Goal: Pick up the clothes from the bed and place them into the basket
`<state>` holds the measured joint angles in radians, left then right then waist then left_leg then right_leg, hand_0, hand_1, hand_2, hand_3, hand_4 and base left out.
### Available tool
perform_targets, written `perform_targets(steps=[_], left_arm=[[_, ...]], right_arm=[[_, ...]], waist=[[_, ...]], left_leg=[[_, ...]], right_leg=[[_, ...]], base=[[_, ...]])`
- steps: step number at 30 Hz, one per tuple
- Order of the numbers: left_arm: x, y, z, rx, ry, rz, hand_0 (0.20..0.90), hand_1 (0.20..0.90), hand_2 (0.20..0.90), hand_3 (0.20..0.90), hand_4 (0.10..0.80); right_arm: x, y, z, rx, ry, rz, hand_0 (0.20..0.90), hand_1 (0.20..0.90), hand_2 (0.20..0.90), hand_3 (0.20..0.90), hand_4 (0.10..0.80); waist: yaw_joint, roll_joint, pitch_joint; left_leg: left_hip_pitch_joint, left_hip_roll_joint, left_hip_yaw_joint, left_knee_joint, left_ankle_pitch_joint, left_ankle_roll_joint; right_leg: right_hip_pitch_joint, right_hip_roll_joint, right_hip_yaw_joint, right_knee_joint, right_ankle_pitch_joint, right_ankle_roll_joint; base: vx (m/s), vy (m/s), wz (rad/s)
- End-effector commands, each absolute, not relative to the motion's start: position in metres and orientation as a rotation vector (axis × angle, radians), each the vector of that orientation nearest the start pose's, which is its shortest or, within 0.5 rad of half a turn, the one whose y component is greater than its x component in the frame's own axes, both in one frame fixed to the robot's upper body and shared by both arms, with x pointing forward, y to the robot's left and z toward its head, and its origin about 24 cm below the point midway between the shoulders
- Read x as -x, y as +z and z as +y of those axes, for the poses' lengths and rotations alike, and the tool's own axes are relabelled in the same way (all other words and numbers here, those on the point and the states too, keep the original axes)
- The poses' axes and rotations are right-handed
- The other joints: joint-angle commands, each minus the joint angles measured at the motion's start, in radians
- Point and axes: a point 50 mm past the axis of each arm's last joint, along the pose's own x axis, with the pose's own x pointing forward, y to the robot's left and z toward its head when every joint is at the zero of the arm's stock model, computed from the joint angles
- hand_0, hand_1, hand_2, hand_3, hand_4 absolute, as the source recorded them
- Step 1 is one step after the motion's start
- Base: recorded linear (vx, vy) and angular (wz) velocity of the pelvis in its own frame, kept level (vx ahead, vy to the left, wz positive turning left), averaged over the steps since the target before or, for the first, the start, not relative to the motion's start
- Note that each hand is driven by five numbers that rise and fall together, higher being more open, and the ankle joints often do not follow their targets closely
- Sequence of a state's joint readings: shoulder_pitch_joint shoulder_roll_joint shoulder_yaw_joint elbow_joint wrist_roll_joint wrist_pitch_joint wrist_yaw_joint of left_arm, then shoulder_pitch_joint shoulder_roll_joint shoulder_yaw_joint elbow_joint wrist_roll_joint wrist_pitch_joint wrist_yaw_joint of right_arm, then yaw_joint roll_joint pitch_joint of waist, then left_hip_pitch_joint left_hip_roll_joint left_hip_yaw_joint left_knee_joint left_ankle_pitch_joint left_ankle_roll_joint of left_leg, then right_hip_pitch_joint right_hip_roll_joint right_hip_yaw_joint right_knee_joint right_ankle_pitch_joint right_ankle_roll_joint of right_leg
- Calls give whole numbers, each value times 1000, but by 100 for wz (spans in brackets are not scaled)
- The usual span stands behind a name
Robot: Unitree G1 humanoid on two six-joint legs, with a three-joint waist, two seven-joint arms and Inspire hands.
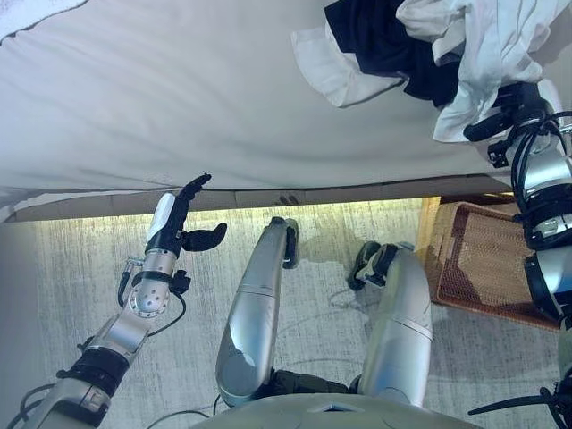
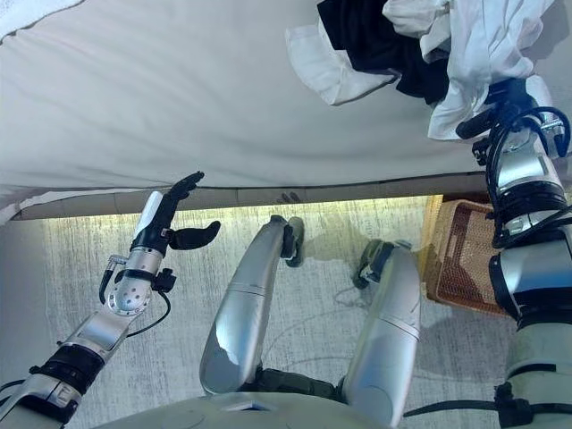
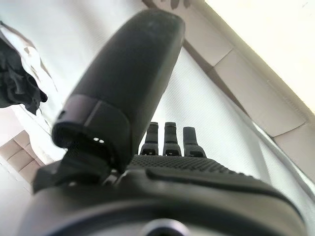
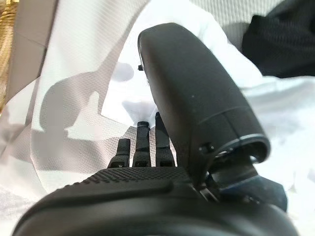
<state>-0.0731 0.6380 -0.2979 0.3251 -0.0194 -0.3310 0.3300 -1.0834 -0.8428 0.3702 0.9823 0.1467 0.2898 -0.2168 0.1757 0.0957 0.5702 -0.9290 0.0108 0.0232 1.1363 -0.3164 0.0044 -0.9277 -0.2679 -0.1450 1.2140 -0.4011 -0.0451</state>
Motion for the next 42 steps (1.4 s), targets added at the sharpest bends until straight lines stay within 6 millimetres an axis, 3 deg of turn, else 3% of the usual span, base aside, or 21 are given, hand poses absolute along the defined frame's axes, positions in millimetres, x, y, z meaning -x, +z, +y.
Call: perform_targets(steps=[1, 2, 3, 4, 5, 18, 22, 24, 26, 27, 36, 42], left_arm=[[-247, 65, 248, -563, 100, -259, 900, 900, 900, 900, 800], [-246, 66, 249, -564, 98, -261, 900, 900, 900, 900, 800], [-246, 66, 249, -566, 98, -263, 900, 900, 900, 900, 800], [-245, 66, 250, -569, 97, -267, 900, 900, 900, 900, 800], [-244, 65, 251, -572, 97, -266, 900, 900, 900, 900, 800], [-240, 62, 254, -601, 61, -251, 900, 900, 900, 900, 800], [-241, 60, 254, -610, 52, -247, 900, 900, 900, 900, 800], [-241, 61, 254, -611, 51, -251, 900, 900, 900, 900, 800], [-241, 61, 254, -609, 53, -252, 900, 900, 900, 900, 800], [-242, 61, 254, -610, 52, -250, 900, 900, 900, 900, 800], [-247, 61, 251, -607, 46, -248, 900, 900, 900, 900, 800], [-250, 56, 251, -623, 46, -207, 900, 900, 900, 900, 800]], right_arm=[[-357, 314, -352, 641, -730, -140, 900, 900, 900, 900, 800], [-357, 315, -352, 632, -722, -149, 773, 773, 773, 752, 652], [-357, 315, -351, 626, -717, -154, 707, 707, 707, 675, 575], [-357, 315, -350, 617, -708, -175, 349, 349, 349, 258, 158], [-358, 314, -350, 607, -693, -182, 300, 300, 300, 200, 100], [-355, 286, -363, 582, -651, -108, 300, 300, 300, 200, 100], [-352, 279, -372, 570, -654, -76, 300, 300, 300, 200, 100], [-351, 277, -373, 570, -654, -72, 300, 300, 300, 200, 100], [-349, 275, -376, 567, -658, -66, 300, 300, 300, 200, 100], [-349, 274, -377, 566, -659, -63, 300, 300, 300, 200, 100], [-342, 281, -385, 577, -651, -82, 300, 300, 300, 200, 100], [-334, 295, -388, 564, -652, -133, 300, 300, 300, 200, 100]], waist=[[37, 46, -50], [38, 46, -50], [39, 45, -50], [40, 43, -50], [40, 40, -50], [43, 5, -50], [42, -6, -50], [42, -9, -50], [42, -18, -52], [41, -23, -61], [28, -67, -141], [9, -113, -228]], left_leg=[[48, -70, -9, 19, -70, 52], [50, -70, -10, 16, -68, 52], [52, -70, -11, 13, -67, 52], [60, -70, -12, 7, -64, 51], [68, -69, -15, 4, -63, 49], [212, -60, -31, -48, -58, 39], [304, -54, -28, -114, -42, 35], [320, -49, -24, -151, -2, 36], [383, -44, -22, -181, -22, 31], [394, -39, -15, -216, 14, 32], [563, -4, 6, -361, 36, 19], [694, 11, 23, -499, 52, 8]], right_leg=[[64, 44, -88, -4, -19, -25], [66, 44, -89, -6, -19, -25], [68, 44, -90, -8, -18, -25], [77, 44, -92, -14, -16, -25], [87, 44, -95, -19, -15, -24], [253, 51, -111, -102, -3, -29], [343, 51, -110, -159, 6, -31], [359, 46, -121, -190, 37, -41], [420, 45, -116, -211, 19, -31], [435, 43, -126, -246, 50, -40], [627, 61, -144, -427, 87, -35], [777, 85, -144, -609, 131, -10]], base=[[2, -58, -2], [6, -55, -1], [14, -50, -1], [24, -50, -1], [31, -54, 0], [48, -20, -1], [22, 6, 0], [-60, 27, -3], [68, 34, -6], [54, 42, -5], [25, 52, -5], [62, 46, -11]])
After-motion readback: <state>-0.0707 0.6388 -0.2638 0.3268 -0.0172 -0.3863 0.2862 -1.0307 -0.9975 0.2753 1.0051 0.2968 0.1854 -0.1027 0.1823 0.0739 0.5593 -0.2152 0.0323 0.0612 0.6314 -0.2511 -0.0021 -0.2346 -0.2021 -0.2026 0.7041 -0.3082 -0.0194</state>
